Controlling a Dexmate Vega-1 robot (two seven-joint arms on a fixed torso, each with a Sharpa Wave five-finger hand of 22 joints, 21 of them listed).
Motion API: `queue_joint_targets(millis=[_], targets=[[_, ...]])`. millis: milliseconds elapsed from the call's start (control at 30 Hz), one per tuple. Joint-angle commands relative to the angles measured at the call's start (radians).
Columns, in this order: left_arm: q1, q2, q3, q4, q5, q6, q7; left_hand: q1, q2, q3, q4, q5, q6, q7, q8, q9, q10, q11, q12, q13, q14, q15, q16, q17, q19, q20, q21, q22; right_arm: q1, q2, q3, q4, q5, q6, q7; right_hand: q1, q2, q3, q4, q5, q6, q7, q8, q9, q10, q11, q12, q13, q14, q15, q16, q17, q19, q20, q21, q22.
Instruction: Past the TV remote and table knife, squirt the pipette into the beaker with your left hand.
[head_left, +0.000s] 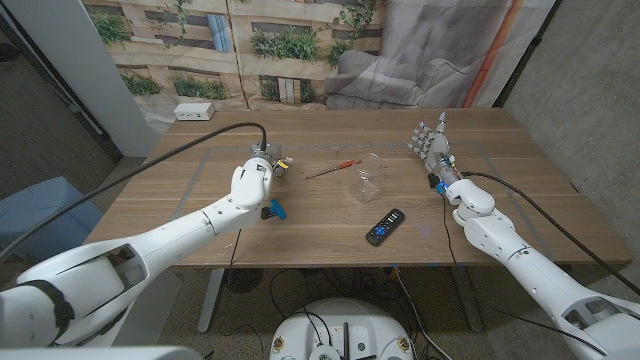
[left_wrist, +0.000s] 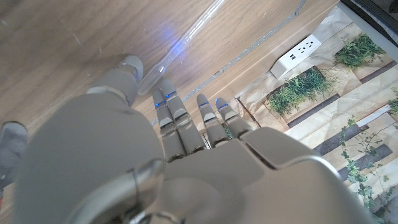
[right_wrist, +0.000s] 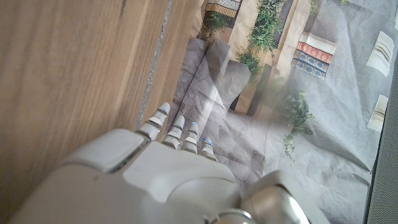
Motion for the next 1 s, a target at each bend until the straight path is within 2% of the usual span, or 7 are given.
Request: queue_joint_targets(millis=[33,300,467,633,1000], targets=[[-0.016,-0.009,0.004,0.034,-0.028,-0.016,0.018,0.013,0.006,-0.008,0.004,0.003,0.011,0.001,0.003,0.003,0.012,-0.002,-0.001,0.002,0.015,-0.094,0.001,0.003,0.024,0.002,0.013,0.002,-0.001,0.000,0.000,-0.001,0.000,0.000,0.000,0.000,0.058,-0.006,0.001,0.006,0.004,-0.009,0.007,0.006,-0.002,-0.004,0.005,0.003,-0.010,-0.079,0.002,0.004,0.003,0.000,0.004,0.005],[-0.028,-0.012,0.013,0.049,-0.044,-0.017,0.013,0.011,0.014,-0.013,0.008,0.003,0.012,0.001,0.001,0.003,0.012,-0.001,-0.003,0.003,0.015,-0.092,-0.001,0.003,0.024,0.001,0.009,0.003,0.000,0.000,0.000,0.000,0.000,0.000,0.000,0.000,0.058,-0.006,0.001,0.006,0.003,-0.009,0.006,0.006,-0.002,-0.002,0.005,0.003,-0.010,-0.079,0.002,0.004,0.003,0.000,0.004,0.005],[-0.031,-0.013,0.020,0.050,-0.051,-0.014,0.008,0.009,0.022,-0.020,0.010,0.002,0.044,0.003,0.011,0.004,0.030,-0.004,0.002,0.003,0.020,-0.095,-0.001,0.003,0.025,0.001,0.006,0.003,0.000,0.000,0.000,0.000,0.000,0.000,0.000,0.000,0.058,-0.006,0.001,0.006,0.003,-0.008,0.006,0.006,-0.002,-0.008,0.005,0.004,-0.011,-0.081,0.002,0.004,0.003,0.000,0.004,0.005],[-0.032,-0.013,0.025,0.049,-0.057,-0.008,0.006,0.010,0.032,-0.026,0.010,0.002,0.090,-0.001,0.021,0.004,0.060,-0.008,0.007,0.004,0.034,-0.105,0.000,0.003,0.036,-0.005,0.006,0.003,0.000,0.000,0.000,0.000,0.000,0.000,0.000,0.000,0.058,-0.007,0.001,0.006,0.003,-0.009,0.006,0.006,-0.005,-0.001,0.004,0.003,-0.010,-0.080,0.002,0.004,0.003,0.000,0.004,0.005],[-0.035,-0.016,0.034,0.050,-0.060,0.008,0.014,0.012,0.042,-0.035,0.007,0.001,0.150,-0.001,0.031,0.005,0.090,-0.011,0.009,0.005,0.054,-0.108,0.000,0.003,0.053,-0.012,0.007,0.003,0.000,0.000,0.000,0.000,0.000,0.000,0.000,0.000,0.058,-0.007,0.001,0.006,0.003,-0.009,0.006,0.006,-0.005,-0.004,0.004,0.003,-0.011,-0.078,0.002,0.005,0.003,0.001,0.004,0.005]])
